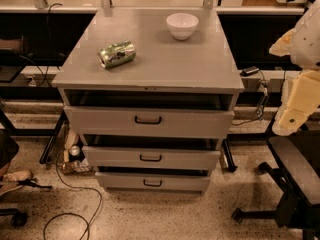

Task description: Open middle drawer

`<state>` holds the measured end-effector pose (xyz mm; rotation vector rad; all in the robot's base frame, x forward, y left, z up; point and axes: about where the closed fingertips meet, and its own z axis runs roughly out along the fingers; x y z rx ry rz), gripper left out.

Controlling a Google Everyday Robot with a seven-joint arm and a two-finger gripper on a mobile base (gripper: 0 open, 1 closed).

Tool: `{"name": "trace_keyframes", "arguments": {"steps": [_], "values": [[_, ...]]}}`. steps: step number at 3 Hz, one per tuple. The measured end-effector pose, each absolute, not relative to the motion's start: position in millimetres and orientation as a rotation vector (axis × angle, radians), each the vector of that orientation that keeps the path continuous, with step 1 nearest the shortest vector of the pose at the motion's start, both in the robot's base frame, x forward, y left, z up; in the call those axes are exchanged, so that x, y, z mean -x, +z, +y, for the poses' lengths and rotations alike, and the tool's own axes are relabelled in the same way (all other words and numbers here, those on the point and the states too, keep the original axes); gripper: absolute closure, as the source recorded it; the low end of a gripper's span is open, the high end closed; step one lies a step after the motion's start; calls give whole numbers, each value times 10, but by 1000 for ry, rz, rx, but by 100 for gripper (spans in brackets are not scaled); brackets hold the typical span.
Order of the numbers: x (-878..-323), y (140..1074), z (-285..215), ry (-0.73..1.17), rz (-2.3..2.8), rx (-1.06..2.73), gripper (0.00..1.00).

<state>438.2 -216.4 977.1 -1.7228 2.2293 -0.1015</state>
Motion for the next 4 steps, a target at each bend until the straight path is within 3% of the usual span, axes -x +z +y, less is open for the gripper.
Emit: {"name": "trace_keyframes", "arguments": {"steps": [2,4], "values": [[-4401,9357,-2096,-100,2186,1816,0],[-4425,7709,-1729,22,2039,2128,0]]}}
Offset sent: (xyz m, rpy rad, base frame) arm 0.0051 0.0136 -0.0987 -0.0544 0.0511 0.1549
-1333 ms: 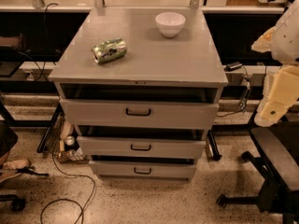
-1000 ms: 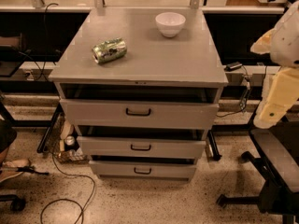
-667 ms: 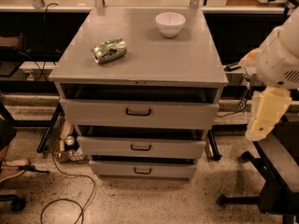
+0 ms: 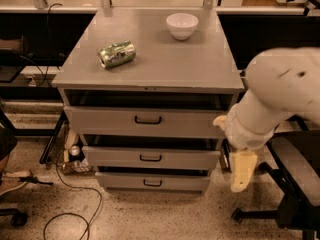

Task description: Open middle drawer

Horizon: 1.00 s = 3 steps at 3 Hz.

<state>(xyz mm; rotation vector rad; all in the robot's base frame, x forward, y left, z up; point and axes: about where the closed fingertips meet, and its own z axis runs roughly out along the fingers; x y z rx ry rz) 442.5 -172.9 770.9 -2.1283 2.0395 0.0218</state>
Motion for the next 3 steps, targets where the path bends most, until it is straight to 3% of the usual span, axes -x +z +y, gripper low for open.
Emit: {"name": "trace_keyframes", "arguments": {"steps": [1,3], "values": [[-4352,6874,-1491,106,2003,2236,0],[-4414,6601,-1520,117,2051,2224,0]]}}
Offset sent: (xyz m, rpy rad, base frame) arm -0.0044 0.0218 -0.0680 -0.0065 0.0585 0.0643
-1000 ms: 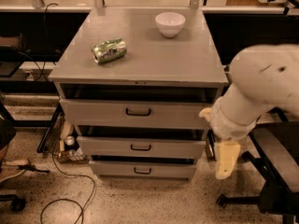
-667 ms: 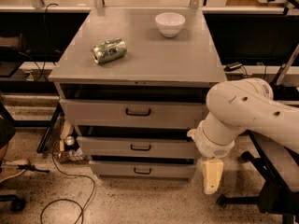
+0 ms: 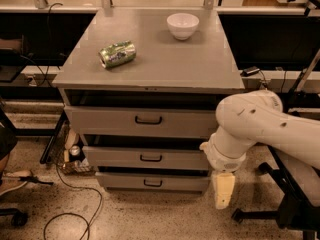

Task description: Open middle drawer

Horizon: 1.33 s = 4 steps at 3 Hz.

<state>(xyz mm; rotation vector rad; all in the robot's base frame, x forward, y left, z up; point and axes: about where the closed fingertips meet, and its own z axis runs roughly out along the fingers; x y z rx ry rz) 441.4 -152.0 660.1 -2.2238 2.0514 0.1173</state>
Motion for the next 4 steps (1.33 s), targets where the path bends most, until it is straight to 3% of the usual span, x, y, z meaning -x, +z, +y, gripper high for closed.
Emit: {"name": "trace_keyframes", "arguments": {"steps": [3,4], "values": [[-5227,4905,-1778,2,2207,1925,0],[-5227,4905,-1779,3,2207,1925,0]]}}
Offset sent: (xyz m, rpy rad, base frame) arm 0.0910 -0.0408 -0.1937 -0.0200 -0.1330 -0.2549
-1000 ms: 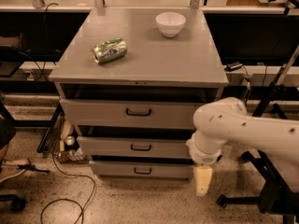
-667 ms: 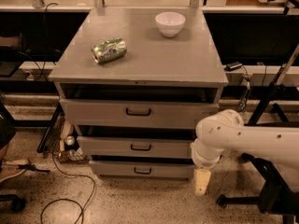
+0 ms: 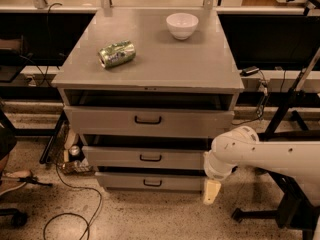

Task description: Open middle drawer

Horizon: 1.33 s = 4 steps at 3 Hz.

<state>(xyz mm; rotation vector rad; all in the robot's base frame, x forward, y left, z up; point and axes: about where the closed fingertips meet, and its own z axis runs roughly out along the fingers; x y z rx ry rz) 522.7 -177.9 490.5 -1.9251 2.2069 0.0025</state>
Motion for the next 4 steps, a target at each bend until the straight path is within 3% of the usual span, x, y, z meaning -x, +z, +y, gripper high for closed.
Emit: {"name": "trace_keyframes", "arguments": {"steps": [2,4], "values": [[-5485,4909,-1498,-83,2013,1914,0],[-5783,4701,-1162,-42,1898,1940,0]]}}
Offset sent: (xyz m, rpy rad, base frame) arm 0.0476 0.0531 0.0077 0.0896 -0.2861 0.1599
